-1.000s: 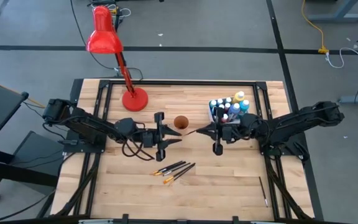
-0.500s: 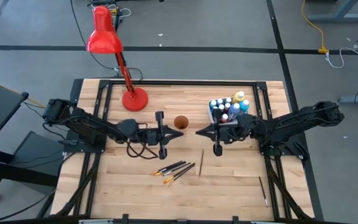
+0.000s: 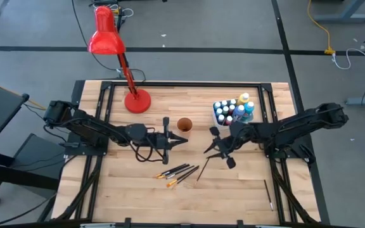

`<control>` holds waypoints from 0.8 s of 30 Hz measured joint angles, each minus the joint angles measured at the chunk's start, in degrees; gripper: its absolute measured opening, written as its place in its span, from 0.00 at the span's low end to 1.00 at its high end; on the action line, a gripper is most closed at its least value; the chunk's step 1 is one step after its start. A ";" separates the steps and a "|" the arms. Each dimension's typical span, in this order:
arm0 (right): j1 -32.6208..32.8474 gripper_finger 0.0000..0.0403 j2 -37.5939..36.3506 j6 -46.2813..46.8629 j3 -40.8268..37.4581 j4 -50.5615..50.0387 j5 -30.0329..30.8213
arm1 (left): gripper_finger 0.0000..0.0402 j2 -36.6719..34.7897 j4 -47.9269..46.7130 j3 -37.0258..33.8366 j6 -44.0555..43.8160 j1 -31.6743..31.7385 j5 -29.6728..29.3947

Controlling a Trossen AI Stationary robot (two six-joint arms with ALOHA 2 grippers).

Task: Pick & Place Paint Supplies
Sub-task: Put the orange paint brush into the orange cup

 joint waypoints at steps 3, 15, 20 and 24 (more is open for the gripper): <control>-0.04 0.33 4.51 -0.83 -1.37 1.74 -0.03 | 0.02 0.00 0.52 0.02 -0.20 0.00 0.00; -0.11 0.33 26.55 -4.92 -3.79 18.44 -1.22 | 0.04 0.00 0.51 0.02 -0.15 0.00 0.00; -0.14 0.30 31.12 -2.01 -3.61 20.53 -6.45 | 0.04 0.00 0.48 0.02 -0.51 0.00 0.00; -0.20 0.28 33.80 -2.13 -3.79 23.46 -8.29 | 0.04 0.00 0.51 0.02 -0.53 0.00 0.00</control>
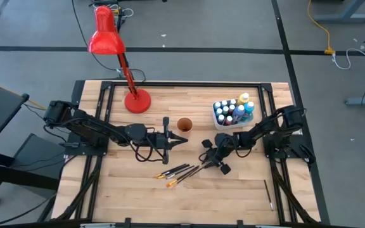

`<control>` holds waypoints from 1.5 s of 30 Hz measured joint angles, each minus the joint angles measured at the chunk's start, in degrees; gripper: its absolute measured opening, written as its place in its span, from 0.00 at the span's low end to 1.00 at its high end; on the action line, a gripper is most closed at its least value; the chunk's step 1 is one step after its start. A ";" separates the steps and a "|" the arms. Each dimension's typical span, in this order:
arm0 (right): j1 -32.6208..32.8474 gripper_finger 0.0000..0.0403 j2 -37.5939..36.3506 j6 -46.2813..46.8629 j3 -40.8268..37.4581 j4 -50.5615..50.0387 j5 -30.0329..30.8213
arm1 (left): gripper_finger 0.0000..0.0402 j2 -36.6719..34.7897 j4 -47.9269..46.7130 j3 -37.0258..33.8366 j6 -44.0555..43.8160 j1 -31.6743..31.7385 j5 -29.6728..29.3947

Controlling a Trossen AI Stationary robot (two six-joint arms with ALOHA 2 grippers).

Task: Pick & Place Paint Supplies
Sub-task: Put the orange paint brush into the orange cup

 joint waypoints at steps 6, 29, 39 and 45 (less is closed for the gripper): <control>-0.60 0.22 2.23 -3.49 0.09 2.37 -2.38 | 0.04 0.00 0.12 0.00 -0.97 0.00 0.00; -1.03 0.01 -3.21 0.41 -0.18 13.67 -16.25 | 0.04 0.00 1.28 0.00 0.53 0.00 0.00; -1.22 0.00 -23.89 -5.60 -0.15 12.96 -18.19 | 0.09 0.00 0.59 0.00 2.75 0.00 0.00; -2.67 0.00 -28.80 -7.18 -0.13 14.09 -9.95 | 0.27 0.00 -0.10 0.00 4.42 0.00 0.22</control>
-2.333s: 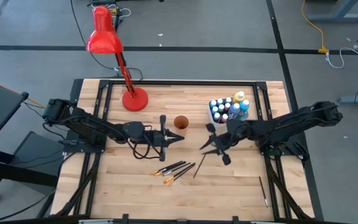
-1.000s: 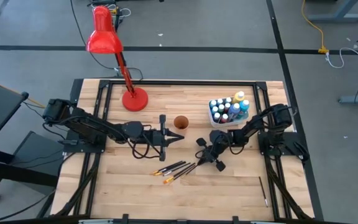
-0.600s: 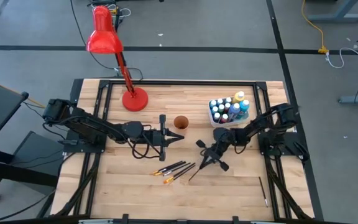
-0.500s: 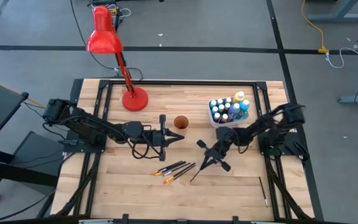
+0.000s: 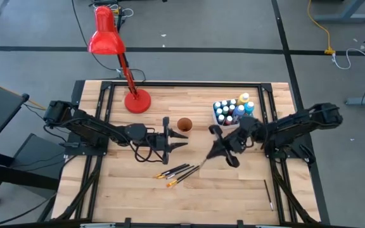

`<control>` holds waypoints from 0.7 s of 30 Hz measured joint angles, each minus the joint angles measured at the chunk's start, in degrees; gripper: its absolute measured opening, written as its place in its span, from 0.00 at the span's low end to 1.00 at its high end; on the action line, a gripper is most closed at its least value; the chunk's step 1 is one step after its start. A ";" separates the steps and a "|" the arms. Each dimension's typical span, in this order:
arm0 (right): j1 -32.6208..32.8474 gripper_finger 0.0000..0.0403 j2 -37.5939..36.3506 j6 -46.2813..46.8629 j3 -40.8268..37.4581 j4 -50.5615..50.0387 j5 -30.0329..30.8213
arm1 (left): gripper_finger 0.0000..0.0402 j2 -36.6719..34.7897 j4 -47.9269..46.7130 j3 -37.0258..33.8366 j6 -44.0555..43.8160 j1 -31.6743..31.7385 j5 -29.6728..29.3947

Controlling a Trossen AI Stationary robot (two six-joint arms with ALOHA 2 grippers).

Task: Pick & Place Paint Supplies
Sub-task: Put the orange paint brush into the orange cup

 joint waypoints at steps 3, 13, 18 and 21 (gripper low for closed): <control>-0.62 0.00 -0.04 0.12 0.00 1.31 8.09 | 0.37 0.00 0.10 0.00 1.07 0.00 3.08; -0.74 0.00 -0.04 -0.22 0.07 4.26 17.23 | 0.48 0.00 7.58 0.02 2.55 0.02 6.00; -0.75 0.00 -0.06 -0.37 0.07 3.81 20.63 | 0.47 -0.02 8.99 0.04 3.36 0.01 9.76; -0.78 0.00 -0.06 -1.15 0.07 2.44 21.71 | 0.47 -0.02 9.66 0.04 3.32 -0.02 11.18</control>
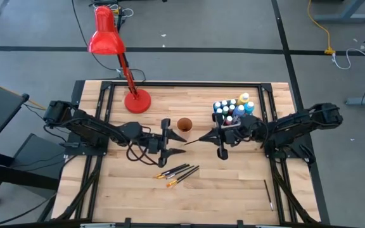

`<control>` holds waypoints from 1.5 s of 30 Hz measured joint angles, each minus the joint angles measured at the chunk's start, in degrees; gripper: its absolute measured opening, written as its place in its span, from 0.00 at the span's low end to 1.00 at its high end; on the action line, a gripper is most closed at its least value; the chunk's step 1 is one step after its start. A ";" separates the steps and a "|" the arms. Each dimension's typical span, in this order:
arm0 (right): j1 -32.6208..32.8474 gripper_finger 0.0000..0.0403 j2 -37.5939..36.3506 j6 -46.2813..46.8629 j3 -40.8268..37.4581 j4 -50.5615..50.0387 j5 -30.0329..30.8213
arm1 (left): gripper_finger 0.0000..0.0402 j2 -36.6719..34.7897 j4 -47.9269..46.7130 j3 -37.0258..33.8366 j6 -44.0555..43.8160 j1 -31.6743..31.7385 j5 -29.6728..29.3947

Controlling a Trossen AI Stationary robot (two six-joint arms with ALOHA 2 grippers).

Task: Pick & Place Paint Supplies
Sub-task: Put the orange paint brush into the orange cup

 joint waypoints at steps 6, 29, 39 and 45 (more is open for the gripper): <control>0.00 0.00 0.00 -0.14 0.00 -0.85 0.11 | 0.47 0.00 1.63 0.00 0.06 0.00 0.91; 0.00 0.12 -0.02 0.99 0.02 -3.20 9.39 | 0.02 -0.02 -0.56 0.00 0.27 -0.04 -5.69; -0.04 0.30 -0.07 1.46 0.09 -11.16 25.40 | 0.01 0.00 -4.44 -0.02 -5.32 0.13 -22.13; -0.02 0.34 -0.07 1.45 0.09 -11.74 25.90 | 0.01 -3.46 -11.81 3.04 -8.86 -0.17 -25.38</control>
